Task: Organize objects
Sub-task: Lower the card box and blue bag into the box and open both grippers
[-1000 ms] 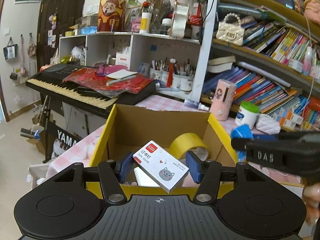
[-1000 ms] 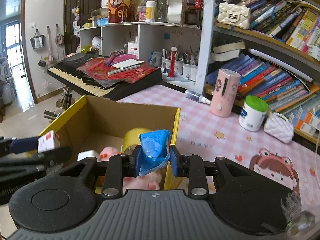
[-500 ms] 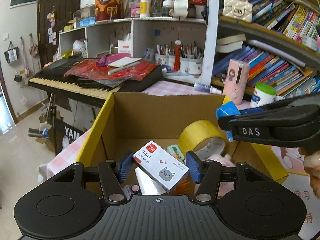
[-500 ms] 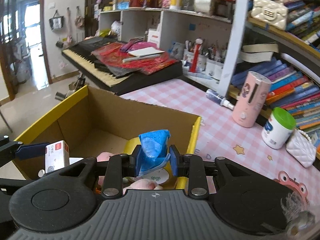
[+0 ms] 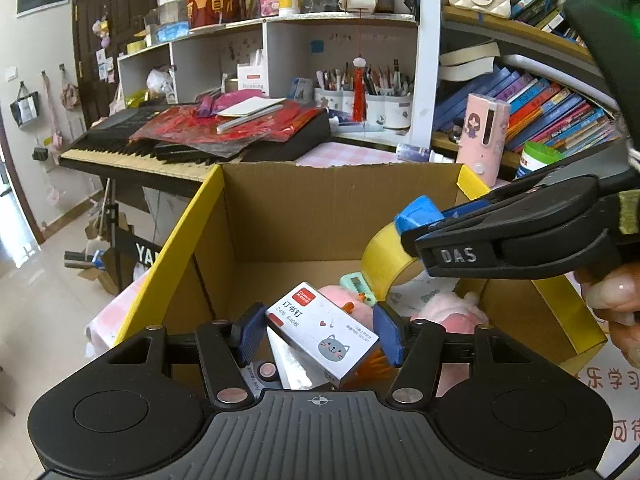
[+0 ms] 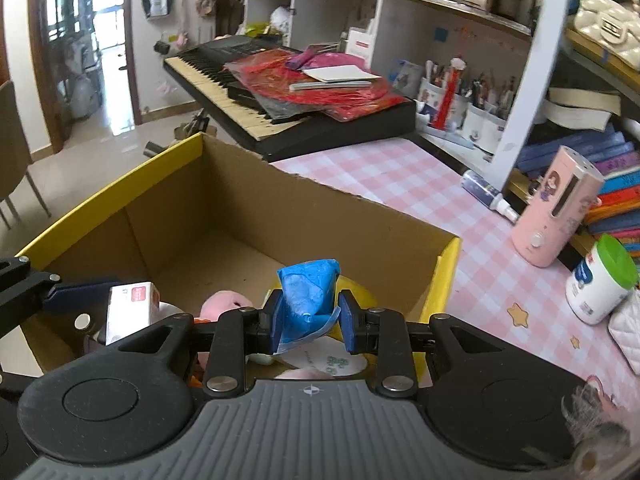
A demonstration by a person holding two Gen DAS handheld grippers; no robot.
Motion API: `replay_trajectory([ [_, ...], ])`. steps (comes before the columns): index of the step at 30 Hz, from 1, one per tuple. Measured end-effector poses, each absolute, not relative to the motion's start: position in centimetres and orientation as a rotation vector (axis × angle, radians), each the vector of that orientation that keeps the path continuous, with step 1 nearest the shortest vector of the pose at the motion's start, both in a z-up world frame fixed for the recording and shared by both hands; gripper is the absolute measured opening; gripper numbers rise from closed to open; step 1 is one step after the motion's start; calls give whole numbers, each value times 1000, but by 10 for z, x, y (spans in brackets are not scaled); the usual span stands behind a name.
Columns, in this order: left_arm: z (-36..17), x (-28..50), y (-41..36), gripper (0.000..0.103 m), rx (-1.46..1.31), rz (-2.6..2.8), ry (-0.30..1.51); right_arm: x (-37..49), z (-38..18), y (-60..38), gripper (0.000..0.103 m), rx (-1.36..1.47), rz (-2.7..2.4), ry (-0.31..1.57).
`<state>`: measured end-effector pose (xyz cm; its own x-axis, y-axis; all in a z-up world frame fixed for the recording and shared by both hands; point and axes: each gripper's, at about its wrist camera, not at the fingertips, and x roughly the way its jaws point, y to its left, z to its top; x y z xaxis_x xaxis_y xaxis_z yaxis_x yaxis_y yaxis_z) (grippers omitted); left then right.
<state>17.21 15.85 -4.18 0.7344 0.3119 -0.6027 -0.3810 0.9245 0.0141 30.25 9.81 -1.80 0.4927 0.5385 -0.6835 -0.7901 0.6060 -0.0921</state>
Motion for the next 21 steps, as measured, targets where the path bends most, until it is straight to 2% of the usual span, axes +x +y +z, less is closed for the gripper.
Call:
replay_trajectory([
  [5,-39,168,155,74,-98,388,612,304,-20,108,27,-459,866,660],
  [10,-36,164,150,82,-99,384,600,303,-22,119,27,-506,899,653],
  [21,-33,154,150,84,-133,393,585,294,-36,142,28,-677,974,668],
])
